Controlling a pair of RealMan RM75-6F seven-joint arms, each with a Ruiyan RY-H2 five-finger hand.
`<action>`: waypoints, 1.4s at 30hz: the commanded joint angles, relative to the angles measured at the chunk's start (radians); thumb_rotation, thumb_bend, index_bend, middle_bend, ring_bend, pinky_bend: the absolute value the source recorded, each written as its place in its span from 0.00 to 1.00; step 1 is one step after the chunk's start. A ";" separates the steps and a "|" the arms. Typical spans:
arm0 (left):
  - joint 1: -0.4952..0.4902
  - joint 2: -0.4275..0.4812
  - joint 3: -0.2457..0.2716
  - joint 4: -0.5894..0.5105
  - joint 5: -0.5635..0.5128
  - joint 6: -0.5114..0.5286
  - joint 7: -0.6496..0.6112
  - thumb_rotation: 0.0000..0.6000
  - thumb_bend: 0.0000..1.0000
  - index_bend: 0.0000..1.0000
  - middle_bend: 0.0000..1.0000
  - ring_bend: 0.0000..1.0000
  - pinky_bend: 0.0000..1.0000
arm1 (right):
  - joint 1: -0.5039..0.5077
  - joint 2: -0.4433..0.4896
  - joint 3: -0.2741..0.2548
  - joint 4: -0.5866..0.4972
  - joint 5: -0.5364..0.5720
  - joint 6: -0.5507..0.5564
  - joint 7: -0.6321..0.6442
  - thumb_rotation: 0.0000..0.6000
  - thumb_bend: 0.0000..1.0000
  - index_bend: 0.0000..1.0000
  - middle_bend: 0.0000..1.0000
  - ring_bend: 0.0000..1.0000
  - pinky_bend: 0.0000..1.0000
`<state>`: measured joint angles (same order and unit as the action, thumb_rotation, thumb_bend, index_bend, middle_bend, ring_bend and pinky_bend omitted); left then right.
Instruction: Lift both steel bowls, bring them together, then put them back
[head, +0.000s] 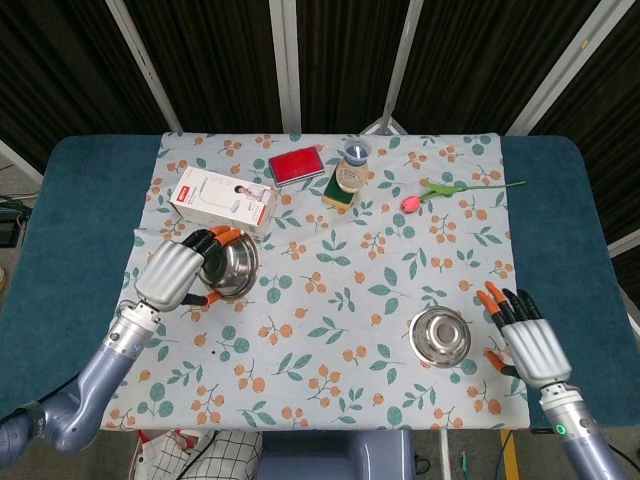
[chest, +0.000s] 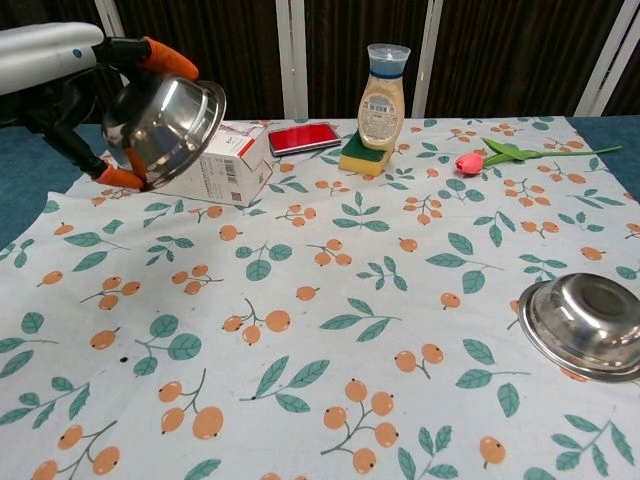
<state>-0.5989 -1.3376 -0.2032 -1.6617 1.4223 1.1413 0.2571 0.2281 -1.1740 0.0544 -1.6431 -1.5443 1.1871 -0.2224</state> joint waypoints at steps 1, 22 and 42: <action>-0.021 -0.010 -0.014 0.036 -0.027 -0.020 0.002 1.00 0.37 0.47 0.60 0.50 0.72 | 0.083 -0.054 0.017 -0.066 0.082 -0.121 -0.152 1.00 0.31 0.00 0.00 0.00 0.01; -0.048 -0.028 0.009 0.108 -0.064 -0.042 0.007 1.00 0.38 0.47 0.60 0.50 0.72 | 0.166 -0.114 -0.030 -0.109 0.306 -0.213 -0.392 1.00 0.31 0.00 0.00 0.00 0.03; -0.068 -0.057 0.018 0.110 -0.090 -0.043 0.061 1.00 0.38 0.47 0.60 0.50 0.72 | 0.202 -0.108 -0.059 -0.078 0.326 -0.223 -0.348 1.00 0.31 0.00 0.00 0.01 0.12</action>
<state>-0.6669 -1.3949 -0.1850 -1.5514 1.3318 1.0987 0.3177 0.4297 -1.2818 -0.0039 -1.7211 -1.2184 0.9634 -0.5707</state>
